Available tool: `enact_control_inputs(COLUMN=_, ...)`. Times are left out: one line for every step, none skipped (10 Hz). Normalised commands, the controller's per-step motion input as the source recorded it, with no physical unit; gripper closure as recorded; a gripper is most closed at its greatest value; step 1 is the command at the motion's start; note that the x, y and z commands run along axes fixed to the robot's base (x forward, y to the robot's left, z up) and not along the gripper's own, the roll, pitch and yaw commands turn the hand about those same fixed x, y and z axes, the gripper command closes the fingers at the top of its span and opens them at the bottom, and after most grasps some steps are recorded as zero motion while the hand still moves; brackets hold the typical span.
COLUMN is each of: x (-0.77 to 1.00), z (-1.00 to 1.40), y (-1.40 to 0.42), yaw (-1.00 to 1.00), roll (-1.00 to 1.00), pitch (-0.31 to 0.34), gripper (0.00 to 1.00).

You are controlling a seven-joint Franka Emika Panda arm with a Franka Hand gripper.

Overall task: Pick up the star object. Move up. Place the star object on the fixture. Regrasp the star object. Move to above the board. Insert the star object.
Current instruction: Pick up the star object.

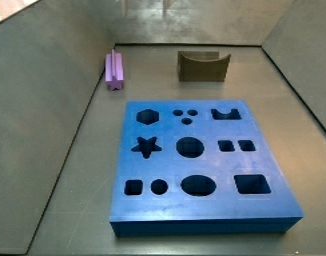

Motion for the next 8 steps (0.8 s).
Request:
enact_control_inputs(x=-0.85, z=-1.0, y=-0.28, yaw=0.4, roll=0.17, pitch=-0.051, gripper=0.0)
enact_control_inputs(x=-0.69, z=-1.0, y=-0.13, yaw=0.26, roll=0.16, pitch=-0.04, gripper=0.0)
enact_control_inputs(x=-0.3, z=-0.93, y=0.0, yaw=0.0, roll=0.03, pitch=0.0, gripper=0.0)
enact_control_inputs(x=-0.19, z=-0.96, y=0.0, yaw=0.0, roll=0.0, pitch=0.004, gripper=0.0)
enact_control_inputs(x=-0.06, z=-1.0, y=0.0, yaw=0.0, roll=-0.06, pitch=0.0, gripper=0.0)
enact_control_inputs(x=0.0, z=-1.0, y=0.0, yaw=0.0, roll=-0.06, pitch=0.0, gripper=0.0)
enact_control_inputs(x=-0.17, z=-1.0, y=0.0, yaw=0.0, roll=-0.01, pitch=0.0, gripper=0.0)
enact_control_inputs(x=-0.29, z=-1.0, y=0.0, yaw=0.0, roll=0.0, pitch=0.0, gripper=0.0)
